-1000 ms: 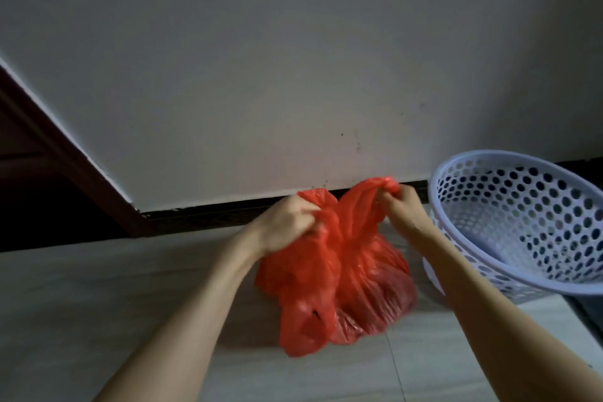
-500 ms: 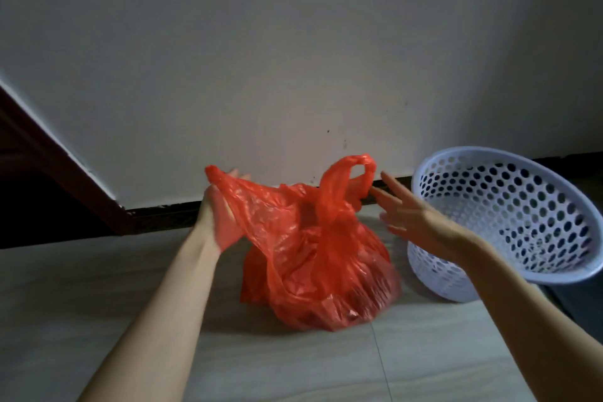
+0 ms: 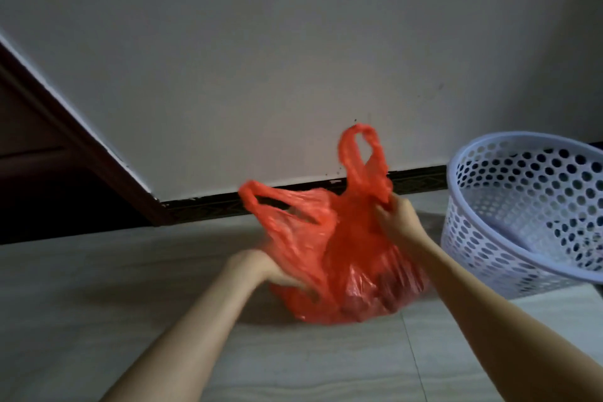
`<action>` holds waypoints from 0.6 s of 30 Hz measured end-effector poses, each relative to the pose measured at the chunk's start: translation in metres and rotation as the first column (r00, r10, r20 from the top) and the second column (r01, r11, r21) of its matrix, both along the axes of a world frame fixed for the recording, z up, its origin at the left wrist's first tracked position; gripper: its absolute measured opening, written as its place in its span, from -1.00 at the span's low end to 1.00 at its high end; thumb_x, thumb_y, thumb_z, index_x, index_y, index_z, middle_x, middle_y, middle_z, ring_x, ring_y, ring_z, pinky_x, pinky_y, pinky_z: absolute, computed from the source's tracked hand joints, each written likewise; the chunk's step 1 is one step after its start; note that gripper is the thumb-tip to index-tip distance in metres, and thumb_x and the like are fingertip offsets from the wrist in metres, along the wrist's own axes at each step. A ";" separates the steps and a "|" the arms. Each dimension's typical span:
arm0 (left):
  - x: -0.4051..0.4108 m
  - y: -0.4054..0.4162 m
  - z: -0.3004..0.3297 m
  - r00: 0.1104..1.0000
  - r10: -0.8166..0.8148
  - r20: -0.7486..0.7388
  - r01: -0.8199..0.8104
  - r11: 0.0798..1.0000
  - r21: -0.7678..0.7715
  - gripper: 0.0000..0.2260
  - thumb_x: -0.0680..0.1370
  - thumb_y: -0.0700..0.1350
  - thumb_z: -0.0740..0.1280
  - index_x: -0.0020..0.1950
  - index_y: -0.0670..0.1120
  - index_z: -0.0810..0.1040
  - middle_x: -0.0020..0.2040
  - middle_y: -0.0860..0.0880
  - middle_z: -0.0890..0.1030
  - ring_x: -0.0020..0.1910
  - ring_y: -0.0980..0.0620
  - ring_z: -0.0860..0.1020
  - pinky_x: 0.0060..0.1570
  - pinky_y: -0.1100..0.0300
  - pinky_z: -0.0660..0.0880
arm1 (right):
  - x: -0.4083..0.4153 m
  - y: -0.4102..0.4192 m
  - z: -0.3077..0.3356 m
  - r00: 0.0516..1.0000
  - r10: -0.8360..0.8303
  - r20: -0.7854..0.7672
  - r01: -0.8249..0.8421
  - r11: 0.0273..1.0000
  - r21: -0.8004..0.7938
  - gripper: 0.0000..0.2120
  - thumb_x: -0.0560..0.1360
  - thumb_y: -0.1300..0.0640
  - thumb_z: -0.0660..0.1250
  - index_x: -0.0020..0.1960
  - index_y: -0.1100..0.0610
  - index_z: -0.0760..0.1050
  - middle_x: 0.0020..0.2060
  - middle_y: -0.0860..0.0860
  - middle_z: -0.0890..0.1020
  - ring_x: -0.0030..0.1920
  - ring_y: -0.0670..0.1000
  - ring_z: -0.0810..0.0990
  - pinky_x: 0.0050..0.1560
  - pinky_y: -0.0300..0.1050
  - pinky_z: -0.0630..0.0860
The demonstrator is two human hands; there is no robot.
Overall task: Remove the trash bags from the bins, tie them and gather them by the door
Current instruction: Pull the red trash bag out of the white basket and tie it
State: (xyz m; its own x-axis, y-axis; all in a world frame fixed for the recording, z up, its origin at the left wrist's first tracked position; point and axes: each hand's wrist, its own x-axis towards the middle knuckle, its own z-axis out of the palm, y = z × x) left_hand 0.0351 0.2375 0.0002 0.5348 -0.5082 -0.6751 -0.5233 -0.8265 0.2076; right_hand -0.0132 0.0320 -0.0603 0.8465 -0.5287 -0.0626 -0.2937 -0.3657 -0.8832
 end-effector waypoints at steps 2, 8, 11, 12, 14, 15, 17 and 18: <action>-0.020 -0.026 -0.013 0.989 -0.046 0.139 0.082 0.960 -0.269 -0.35 0.50 0.22 0.23 0.45 -0.13 0.21 0.50 -0.13 0.20 0.48 -0.03 0.19 0.39 0.25 0.08 | -0.005 -0.014 0.005 0.991 -0.132 0.022 0.126 0.976 0.176 -0.85 0.50 0.33 0.14 -0.18 0.18 0.44 -0.42 0.07 0.46 -0.59 -0.22 0.40 -0.55 -0.36 0.34; -0.013 -0.079 -0.063 0.882 0.353 0.312 -0.044 0.720 -0.693 -0.72 0.55 -0.13 0.17 0.18 -0.26 0.46 0.15 -0.28 0.57 0.23 -0.22 0.48 0.24 -0.01 0.30 | -0.035 -0.025 0.013 0.989 -0.144 -0.018 0.138 0.896 0.422 -0.88 0.56 0.27 0.12 -0.04 0.13 0.41 -0.28 -0.01 0.52 -0.27 -0.08 0.50 -0.34 -0.34 0.50; 0.005 -0.093 -0.059 0.705 0.709 0.018 -0.401 0.419 -0.814 -0.74 0.58 -0.27 0.11 0.24 -0.31 0.37 0.10 -0.42 0.53 0.09 -0.35 0.50 0.03 -0.06 0.37 | -0.039 -0.034 0.011 0.964 -0.266 0.030 0.220 0.851 0.477 -0.80 0.54 0.32 0.08 -0.06 0.11 0.45 -0.24 0.17 0.53 -0.20 0.01 0.49 -0.06 -0.02 0.51; 0.012 -0.093 -0.055 0.612 0.785 -0.097 -0.507 0.295 -0.810 -0.74 0.58 -0.26 0.10 0.25 -0.30 0.34 0.13 -0.40 0.52 0.12 -0.35 0.49 0.04 -0.05 0.38 | -0.039 -0.038 0.008 0.946 -0.323 0.023 0.266 0.817 0.512 -0.78 0.53 0.34 0.07 -0.02 0.17 0.47 -0.24 0.28 0.49 -0.20 0.09 0.45 -0.01 0.08 0.50; 0.024 -0.090 -0.057 0.464 0.836 -0.293 -0.683 0.127 -0.719 -0.74 0.58 -0.16 0.12 0.23 -0.25 0.35 0.15 -0.29 0.51 0.13 -0.27 0.48 0.07 0.00 0.38 | -0.040 -0.041 0.003 0.931 -0.365 -0.020 0.327 0.807 0.491 -0.71 0.49 0.36 0.03 0.10 0.24 0.45 -0.25 0.29 0.46 -0.19 0.12 0.42 0.02 0.11 0.47; 0.028 -0.086 -0.058 0.435 0.814 -0.385 -0.743 0.083 -0.664 -0.72 0.56 -0.09 0.16 0.20 -0.22 0.37 0.10 -0.23 0.51 0.08 -0.19 0.49 0.05 0.03 0.37 | -0.040 -0.040 0.001 0.936 -0.351 -0.021 0.319 0.825 0.467 -0.72 0.49 0.35 0.02 0.06 0.21 0.45 -0.25 0.21 0.48 -0.19 0.10 0.44 -0.01 0.07 0.46; 0.032 -0.073 -0.059 0.448 0.679 -0.582 -0.818 0.048 -0.574 -0.61 0.41 0.05 0.32 0.11 -0.18 0.42 -0.04 -0.16 0.50 -0.05 -0.11 0.49 0.00 0.04 0.40 | -0.038 -0.033 -0.002 0.951 -0.308 0.027 0.246 0.806 0.538 -0.78 0.50 0.30 0.02 -0.13 0.12 0.41 -0.27 0.09 0.46 -0.21 0.04 0.45 -0.09 -0.01 0.47; 0.033 -0.066 -0.060 0.479 0.596 -0.645 -0.839 0.095 -0.535 -0.55 0.31 0.06 0.38 0.08 -0.15 0.43 -0.07 -0.14 0.51 -0.06 -0.10 0.51 0.01 0.03 0.43 | -0.035 -0.029 -0.001 0.954 -0.290 0.072 0.183 0.757 0.628 -0.80 0.51 0.27 0.03 -0.18 0.11 0.38 -0.32 0.05 0.46 -0.26 0.00 0.44 -0.18 -0.09 0.47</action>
State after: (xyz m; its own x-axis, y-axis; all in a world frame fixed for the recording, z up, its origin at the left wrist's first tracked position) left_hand 0.0677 0.1715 -0.0597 0.8565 -0.2680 -0.4411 0.3898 -0.2244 0.8932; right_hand -0.0482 0.0034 -0.0608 0.7261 -0.6090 -0.3192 -0.1376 0.3261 -0.9353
